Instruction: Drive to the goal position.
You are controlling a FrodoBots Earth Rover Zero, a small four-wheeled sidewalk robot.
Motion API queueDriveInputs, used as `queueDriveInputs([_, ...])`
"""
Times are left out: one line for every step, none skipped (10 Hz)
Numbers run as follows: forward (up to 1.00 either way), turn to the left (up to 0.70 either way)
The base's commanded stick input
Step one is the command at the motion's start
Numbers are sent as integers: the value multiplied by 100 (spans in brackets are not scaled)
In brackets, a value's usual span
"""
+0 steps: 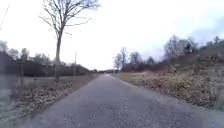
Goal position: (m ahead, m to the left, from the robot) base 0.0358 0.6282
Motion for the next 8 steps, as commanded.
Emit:
queueDriveInputs([50, 1])
queueDriveInputs([50, 1])
queueDriveInputs([50, 1])
queueDriveInputs([50, 1])
queueDriveInputs([50, 1])
queueDriveInputs([50, 1])
queueDriveInputs([50, 1])
queueDriveInputs([50, 1])
